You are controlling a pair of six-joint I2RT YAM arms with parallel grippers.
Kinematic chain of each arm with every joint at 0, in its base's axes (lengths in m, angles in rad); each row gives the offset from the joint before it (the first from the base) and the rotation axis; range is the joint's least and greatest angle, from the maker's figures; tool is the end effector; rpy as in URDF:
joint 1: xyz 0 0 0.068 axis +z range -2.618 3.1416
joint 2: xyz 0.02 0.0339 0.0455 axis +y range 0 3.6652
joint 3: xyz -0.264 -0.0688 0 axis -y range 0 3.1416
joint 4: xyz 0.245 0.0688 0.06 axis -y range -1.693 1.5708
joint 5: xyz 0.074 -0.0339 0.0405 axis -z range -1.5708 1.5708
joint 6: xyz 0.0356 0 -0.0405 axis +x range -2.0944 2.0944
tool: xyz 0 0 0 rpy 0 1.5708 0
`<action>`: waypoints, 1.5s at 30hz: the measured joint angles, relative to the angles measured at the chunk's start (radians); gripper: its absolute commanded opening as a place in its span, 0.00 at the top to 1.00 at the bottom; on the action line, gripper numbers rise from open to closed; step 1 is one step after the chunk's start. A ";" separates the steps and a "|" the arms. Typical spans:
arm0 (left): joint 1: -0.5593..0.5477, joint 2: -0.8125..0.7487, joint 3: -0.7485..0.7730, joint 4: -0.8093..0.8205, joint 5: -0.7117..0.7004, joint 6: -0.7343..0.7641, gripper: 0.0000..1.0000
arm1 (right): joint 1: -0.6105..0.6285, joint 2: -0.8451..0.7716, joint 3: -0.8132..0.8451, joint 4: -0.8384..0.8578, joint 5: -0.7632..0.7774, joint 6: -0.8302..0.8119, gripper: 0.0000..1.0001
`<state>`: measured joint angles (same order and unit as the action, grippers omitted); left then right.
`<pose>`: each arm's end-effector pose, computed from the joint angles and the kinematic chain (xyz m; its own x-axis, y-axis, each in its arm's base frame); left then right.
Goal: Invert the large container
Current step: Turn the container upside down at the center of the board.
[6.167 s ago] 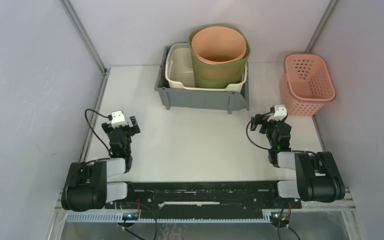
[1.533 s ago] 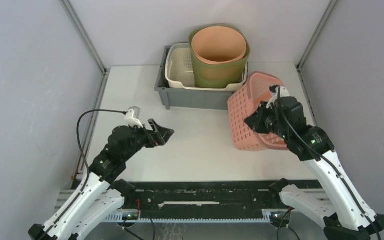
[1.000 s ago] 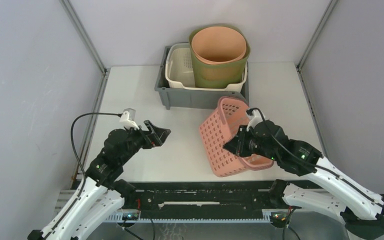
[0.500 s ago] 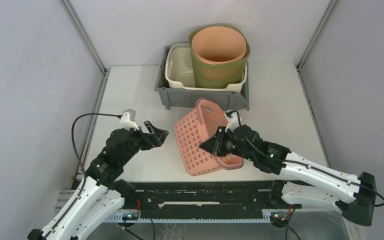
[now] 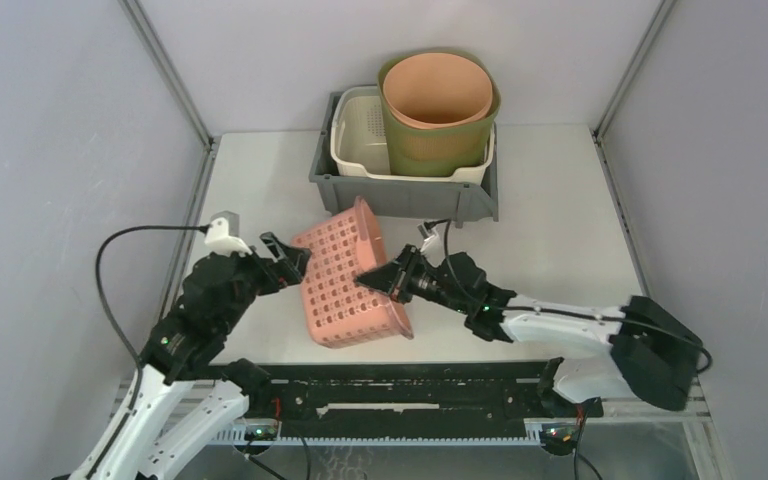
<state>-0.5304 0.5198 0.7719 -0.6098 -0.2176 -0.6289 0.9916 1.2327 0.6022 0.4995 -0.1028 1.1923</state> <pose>0.1031 -0.0516 0.3258 -0.4322 -0.4124 -0.8020 0.0807 0.8680 -0.4899 0.1470 0.2315 0.2523 -0.8517 0.3864 -0.3539 -0.2618 0.2713 0.9262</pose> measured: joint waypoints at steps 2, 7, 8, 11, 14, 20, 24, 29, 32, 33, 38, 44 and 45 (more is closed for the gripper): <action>0.008 -0.010 0.057 -0.037 -0.025 0.002 0.00 | -0.003 0.092 0.000 0.150 -0.023 0.073 1.00; 0.017 -0.036 0.143 -0.093 -0.068 0.011 0.00 | -0.010 0.365 0.001 0.580 -0.038 0.278 1.00; 0.017 -0.039 0.154 -0.101 -0.075 0.013 0.00 | -0.010 0.418 0.004 0.642 -0.036 0.315 1.00; 0.019 -0.042 0.175 -0.119 -0.095 0.026 0.00 | -0.004 0.541 0.020 0.752 -0.019 0.397 1.00; 0.025 -0.042 0.177 -0.139 -0.102 0.029 0.00 | 0.005 0.578 0.029 0.820 0.007 0.426 1.00; 0.030 -0.032 0.177 -0.157 -0.105 0.035 0.00 | 0.011 0.572 -0.086 0.936 0.079 0.448 0.94; 0.034 -0.014 0.175 -0.154 -0.100 0.035 0.00 | 0.002 0.562 -0.169 1.004 0.112 0.465 0.60; 0.034 0.024 0.172 -0.127 -0.080 0.034 0.00 | -0.001 0.570 -0.274 1.004 0.117 0.452 0.41; 0.034 0.037 0.159 -0.105 -0.065 0.034 0.00 | -0.009 0.599 -0.349 0.976 0.116 0.444 0.39; 0.034 0.039 0.153 -0.103 -0.061 0.034 0.00 | -0.012 0.604 -0.366 0.967 0.114 0.443 0.38; 0.035 0.048 0.127 -0.087 -0.047 0.034 0.00 | -0.049 0.609 -0.459 0.948 0.114 0.433 0.25; 0.035 0.063 0.124 -0.075 -0.035 0.034 0.00 | -0.098 0.579 -0.531 0.939 0.104 0.408 0.02; 0.035 0.067 0.123 -0.072 -0.032 0.034 0.00 | -0.109 0.570 -0.538 0.939 0.097 0.402 0.00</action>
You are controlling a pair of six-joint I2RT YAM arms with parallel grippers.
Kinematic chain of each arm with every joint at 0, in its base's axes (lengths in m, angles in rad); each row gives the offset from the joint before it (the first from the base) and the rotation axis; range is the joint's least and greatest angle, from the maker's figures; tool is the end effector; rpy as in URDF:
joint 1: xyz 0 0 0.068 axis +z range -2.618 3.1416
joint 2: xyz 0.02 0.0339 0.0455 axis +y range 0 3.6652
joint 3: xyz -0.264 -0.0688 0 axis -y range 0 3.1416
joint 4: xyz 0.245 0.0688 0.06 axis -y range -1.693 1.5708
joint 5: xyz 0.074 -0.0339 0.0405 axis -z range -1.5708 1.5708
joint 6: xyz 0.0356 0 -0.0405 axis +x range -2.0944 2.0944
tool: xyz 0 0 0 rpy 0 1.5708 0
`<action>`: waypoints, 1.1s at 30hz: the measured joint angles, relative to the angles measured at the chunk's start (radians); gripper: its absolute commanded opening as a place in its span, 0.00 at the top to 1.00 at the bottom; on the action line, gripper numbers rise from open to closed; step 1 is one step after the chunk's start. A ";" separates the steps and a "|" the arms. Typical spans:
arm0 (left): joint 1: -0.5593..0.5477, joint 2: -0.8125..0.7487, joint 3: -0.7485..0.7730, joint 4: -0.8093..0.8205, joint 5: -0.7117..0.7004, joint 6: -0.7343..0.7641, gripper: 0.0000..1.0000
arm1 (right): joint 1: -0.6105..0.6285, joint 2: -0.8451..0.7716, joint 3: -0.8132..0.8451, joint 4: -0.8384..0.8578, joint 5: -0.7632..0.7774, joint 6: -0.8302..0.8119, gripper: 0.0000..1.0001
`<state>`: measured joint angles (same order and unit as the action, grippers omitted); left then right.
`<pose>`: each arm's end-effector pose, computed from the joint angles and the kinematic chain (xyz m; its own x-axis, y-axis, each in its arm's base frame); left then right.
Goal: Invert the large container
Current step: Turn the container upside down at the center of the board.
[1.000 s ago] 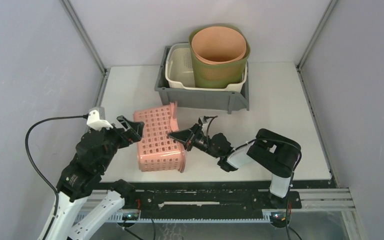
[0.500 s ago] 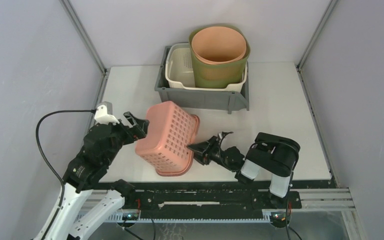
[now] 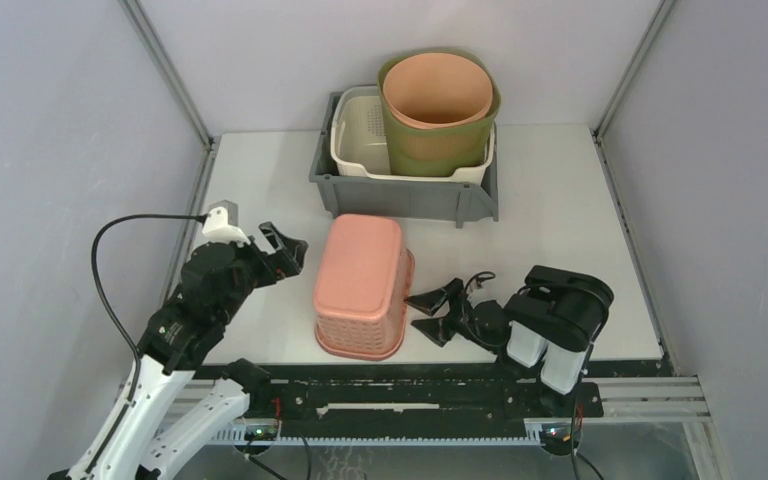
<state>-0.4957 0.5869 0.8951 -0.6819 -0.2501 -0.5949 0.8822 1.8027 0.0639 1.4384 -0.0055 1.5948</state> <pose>0.1066 -0.0476 0.3516 -0.4106 -0.3952 -0.8217 0.0338 0.8939 -0.4469 0.1292 0.1573 0.0864 -0.7707 0.6367 0.0246 0.2066 0.2133 0.9549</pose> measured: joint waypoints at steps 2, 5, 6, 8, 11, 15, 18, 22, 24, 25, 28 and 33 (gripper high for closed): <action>0.000 0.005 -0.003 0.009 0.006 0.000 0.00 | -0.016 -0.023 -0.010 -0.006 -0.016 -0.015 0.00; 0.000 0.001 -0.022 0.015 0.023 -0.001 0.00 | -0.047 -0.085 -0.002 -0.085 -0.061 -0.059 0.00; 0.000 -0.006 -0.032 0.016 0.029 -0.002 0.00 | -0.056 -0.122 0.012 -0.152 -0.081 -0.087 0.00; 0.000 -0.031 -0.057 0.019 0.044 -0.008 0.00 | -0.063 -0.233 0.078 -0.387 -0.110 -0.169 0.00; 0.000 -0.081 -0.107 0.021 0.063 -0.016 0.00 | -0.043 -0.385 0.217 -0.742 -0.080 -0.312 0.00; 0.000 -0.097 -0.154 0.027 0.087 -0.027 0.00 | -0.001 -0.557 0.431 -1.160 0.011 -0.517 0.00; 0.000 -0.079 -0.183 0.037 0.102 -0.034 0.00 | 0.011 -0.640 0.538 -1.395 0.072 -0.646 0.00; 0.000 -0.037 -0.196 0.068 0.109 -0.036 0.00 | 0.031 -0.676 0.659 -1.659 0.153 -0.775 0.00; 0.000 -0.013 -0.196 0.090 0.115 -0.039 0.00 | 0.042 -0.689 0.678 -1.732 0.166 -0.814 0.00; 0.000 0.000 -0.196 0.101 0.118 -0.043 0.00 | 0.045 -0.697 0.679 -1.759 0.167 -0.829 0.00; 0.000 0.034 -0.200 0.133 0.119 -0.052 0.00 | 0.052 -0.723 0.679 -1.831 0.169 -0.859 0.00; 0.000 0.084 -0.237 0.184 0.094 -0.061 0.00 | 0.060 -0.761 0.679 -1.886 0.174 -0.891 0.00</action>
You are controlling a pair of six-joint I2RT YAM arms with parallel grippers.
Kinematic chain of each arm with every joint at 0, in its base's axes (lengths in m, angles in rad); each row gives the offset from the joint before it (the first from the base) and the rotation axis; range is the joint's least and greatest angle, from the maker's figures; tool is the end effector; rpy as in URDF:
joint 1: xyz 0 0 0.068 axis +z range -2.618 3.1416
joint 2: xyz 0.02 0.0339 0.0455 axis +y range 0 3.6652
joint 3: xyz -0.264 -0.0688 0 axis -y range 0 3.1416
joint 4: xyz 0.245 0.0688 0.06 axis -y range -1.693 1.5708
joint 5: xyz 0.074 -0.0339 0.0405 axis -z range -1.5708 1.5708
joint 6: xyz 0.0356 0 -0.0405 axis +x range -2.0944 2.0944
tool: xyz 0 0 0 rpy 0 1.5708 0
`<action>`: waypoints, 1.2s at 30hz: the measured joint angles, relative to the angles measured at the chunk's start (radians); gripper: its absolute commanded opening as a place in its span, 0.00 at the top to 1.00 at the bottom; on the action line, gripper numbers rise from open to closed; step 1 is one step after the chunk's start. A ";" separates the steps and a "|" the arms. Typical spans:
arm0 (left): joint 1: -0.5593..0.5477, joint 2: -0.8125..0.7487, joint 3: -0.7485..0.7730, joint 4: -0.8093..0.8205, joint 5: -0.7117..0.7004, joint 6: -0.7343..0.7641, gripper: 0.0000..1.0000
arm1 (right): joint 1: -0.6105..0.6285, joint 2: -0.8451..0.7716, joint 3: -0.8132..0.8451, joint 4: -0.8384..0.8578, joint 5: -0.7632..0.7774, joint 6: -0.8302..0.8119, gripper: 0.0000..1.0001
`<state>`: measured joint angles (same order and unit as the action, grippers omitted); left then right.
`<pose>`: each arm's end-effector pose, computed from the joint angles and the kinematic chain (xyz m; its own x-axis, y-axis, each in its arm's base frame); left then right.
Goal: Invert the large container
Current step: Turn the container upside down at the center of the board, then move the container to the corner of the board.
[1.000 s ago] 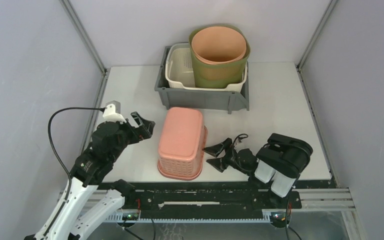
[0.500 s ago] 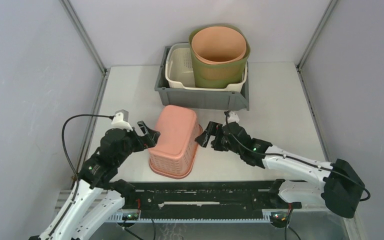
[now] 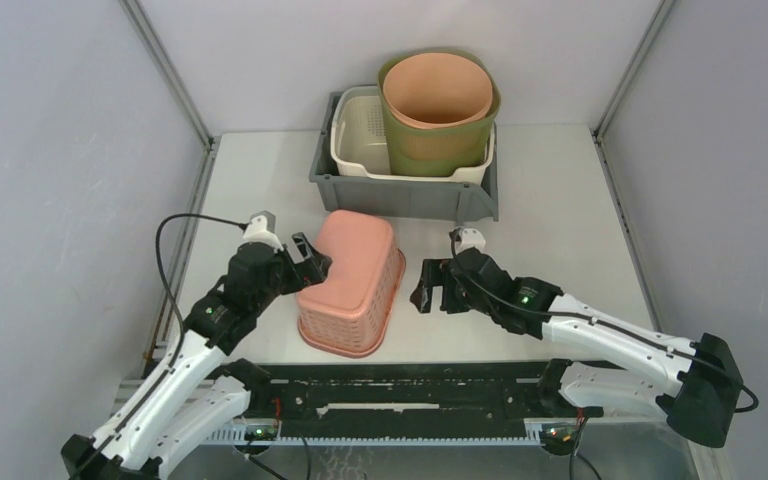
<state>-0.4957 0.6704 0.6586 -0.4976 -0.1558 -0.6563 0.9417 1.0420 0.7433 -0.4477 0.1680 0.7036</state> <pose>0.1382 -0.0685 0.2814 -0.5539 -0.3858 -0.7378 0.0161 0.8810 -0.4728 0.1335 0.1733 0.2526 -0.7737 0.0209 -0.6332 -0.2943 0.8732 0.3884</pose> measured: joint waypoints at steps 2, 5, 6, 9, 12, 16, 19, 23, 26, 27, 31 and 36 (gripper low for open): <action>0.000 0.029 -0.014 0.021 -0.009 0.000 0.00 | 0.001 -0.008 0.000 -0.017 0.008 -0.009 0.00; 0.000 0.089 -0.025 0.065 -0.016 -0.007 0.00 | -0.003 -0.008 0.000 -0.035 0.017 -0.019 0.00; 0.000 0.105 -0.025 0.088 -0.017 -0.008 0.00 | -0.005 -0.008 0.000 -0.039 0.019 -0.021 0.00; 0.000 0.152 -0.025 0.147 -0.018 -0.010 0.00 | -0.010 -0.008 0.000 -0.040 0.022 -0.023 0.00; 0.000 0.204 -0.025 0.212 -0.016 -0.018 0.00 | -0.013 -0.008 -0.005 -0.040 0.022 -0.025 0.00; -0.010 0.259 -0.031 0.297 -0.017 -0.026 0.00 | -0.014 -0.012 -0.012 -0.042 0.022 -0.026 0.00; -0.041 0.295 -0.031 0.348 -0.022 -0.037 0.00 | -0.019 -0.029 -0.012 -0.044 0.022 -0.025 0.00; -0.117 0.346 -0.029 0.412 -0.038 -0.065 0.00 | -0.024 -0.068 -0.012 -0.046 0.022 -0.025 0.00; -0.183 0.382 -0.017 0.440 -0.054 -0.080 0.00 | -0.026 -0.100 -0.013 -0.056 0.023 -0.024 0.00; -0.204 0.395 -0.010 0.444 -0.059 -0.081 0.00 | -0.026 -0.111 -0.013 -0.062 0.024 -0.024 0.00; -0.285 0.460 0.035 0.456 -0.079 -0.090 0.00 | -0.028 -0.146 -0.017 -0.090 0.033 -0.021 0.00; -0.361 0.568 0.124 0.454 -0.098 -0.095 0.00 | -0.032 -0.201 -0.019 -0.127 0.045 -0.017 0.00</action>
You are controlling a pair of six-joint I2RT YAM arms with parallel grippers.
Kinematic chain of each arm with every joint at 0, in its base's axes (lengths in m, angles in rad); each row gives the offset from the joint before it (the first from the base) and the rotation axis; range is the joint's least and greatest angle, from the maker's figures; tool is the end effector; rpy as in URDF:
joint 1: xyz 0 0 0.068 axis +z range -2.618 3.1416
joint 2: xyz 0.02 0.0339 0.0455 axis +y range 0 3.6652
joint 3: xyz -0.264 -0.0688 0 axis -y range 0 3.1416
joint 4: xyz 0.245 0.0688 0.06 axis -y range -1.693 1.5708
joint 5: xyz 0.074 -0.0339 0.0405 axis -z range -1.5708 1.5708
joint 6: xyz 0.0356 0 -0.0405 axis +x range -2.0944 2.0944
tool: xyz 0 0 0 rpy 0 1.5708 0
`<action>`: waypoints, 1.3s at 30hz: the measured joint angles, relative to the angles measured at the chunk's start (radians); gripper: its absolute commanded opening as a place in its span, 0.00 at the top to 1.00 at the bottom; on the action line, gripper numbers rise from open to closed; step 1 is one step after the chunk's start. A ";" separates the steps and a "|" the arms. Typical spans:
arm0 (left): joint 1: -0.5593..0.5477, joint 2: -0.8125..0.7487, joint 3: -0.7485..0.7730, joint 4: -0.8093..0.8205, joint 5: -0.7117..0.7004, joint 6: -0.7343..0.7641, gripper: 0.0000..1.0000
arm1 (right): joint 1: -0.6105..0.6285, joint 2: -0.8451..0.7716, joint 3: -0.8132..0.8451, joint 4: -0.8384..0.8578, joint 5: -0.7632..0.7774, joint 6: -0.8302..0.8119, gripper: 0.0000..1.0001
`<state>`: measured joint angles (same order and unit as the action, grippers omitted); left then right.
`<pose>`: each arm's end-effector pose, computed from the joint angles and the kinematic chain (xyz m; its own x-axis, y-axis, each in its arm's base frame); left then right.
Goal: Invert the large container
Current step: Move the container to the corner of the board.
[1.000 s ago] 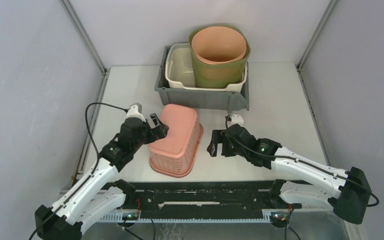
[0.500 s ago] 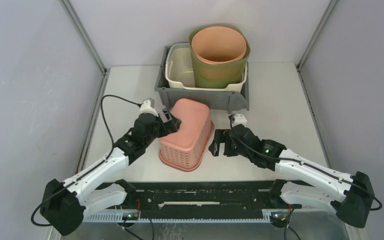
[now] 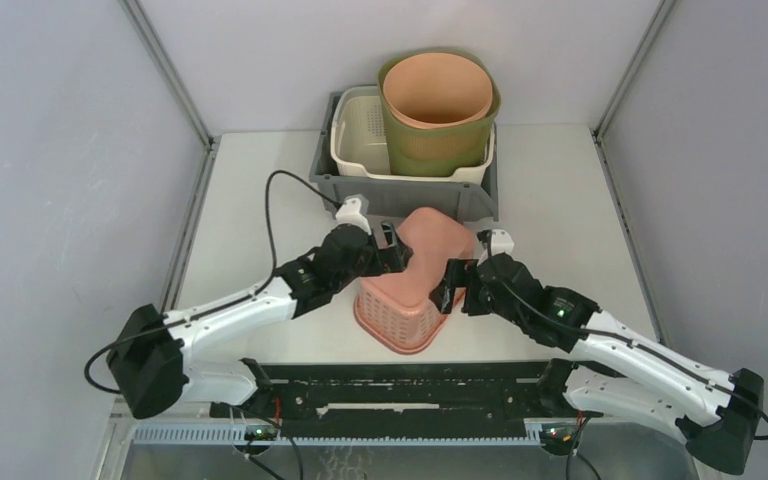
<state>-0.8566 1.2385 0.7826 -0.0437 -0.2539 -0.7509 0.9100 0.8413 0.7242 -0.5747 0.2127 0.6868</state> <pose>0.1872 -0.2023 0.2571 -0.6299 -0.2816 -0.7238 0.2150 0.8323 -0.5109 0.1153 0.1360 0.2719 -0.7288 0.0723 -0.6809 -0.2713 0.8825 0.3842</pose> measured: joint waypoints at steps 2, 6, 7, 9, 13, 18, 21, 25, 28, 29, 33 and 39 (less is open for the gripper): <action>-0.026 0.052 0.047 -0.003 -0.003 0.000 0.00 | 0.000 -0.026 -0.001 -0.012 0.008 0.004 0.00; -0.061 0.143 0.126 0.001 -0.002 0.010 0.00 | -0.001 -0.074 -0.008 -0.036 0.021 0.011 0.00; -0.065 0.165 0.144 0.005 -0.001 0.012 0.00 | -0.001 -0.087 -0.010 -0.048 0.024 0.015 0.00; -0.071 0.208 0.180 0.016 0.003 0.026 0.00 | -0.001 -0.107 -0.010 -0.063 0.029 0.018 0.00; -0.077 0.283 0.245 0.042 0.014 0.062 0.00 | -0.006 -0.143 -0.010 -0.090 0.042 0.019 0.00; -0.079 0.351 0.319 0.056 0.032 0.120 0.00 | -0.026 -0.168 -0.011 -0.112 0.044 0.019 0.00; -0.080 0.349 0.327 0.051 0.028 0.162 0.00 | -0.033 -0.174 -0.011 -0.119 0.044 0.018 0.00; -0.080 0.322 0.327 0.033 0.020 0.205 0.00 | -0.034 -0.175 -0.011 -0.118 0.044 0.018 0.00; -0.080 0.267 0.327 0.023 0.016 0.224 0.00 | -0.034 -0.175 -0.011 -0.118 0.043 0.017 0.00; -0.080 0.245 0.327 0.023 0.013 0.228 0.00 | -0.034 -0.175 -0.011 -0.118 0.043 0.016 0.00; -0.080 0.156 0.324 0.022 0.005 0.228 0.00 | -0.034 -0.175 -0.011 -0.117 0.039 0.013 0.00; -0.080 -0.007 0.279 -0.021 -0.035 0.227 0.00 | -0.032 -0.156 -0.011 -0.108 0.000 0.004 0.00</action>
<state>-0.9367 1.2312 1.0615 -0.0650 -0.2893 -0.5240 0.8776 0.6849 0.7136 -0.6823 0.2123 0.6907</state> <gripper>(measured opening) 0.998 1.000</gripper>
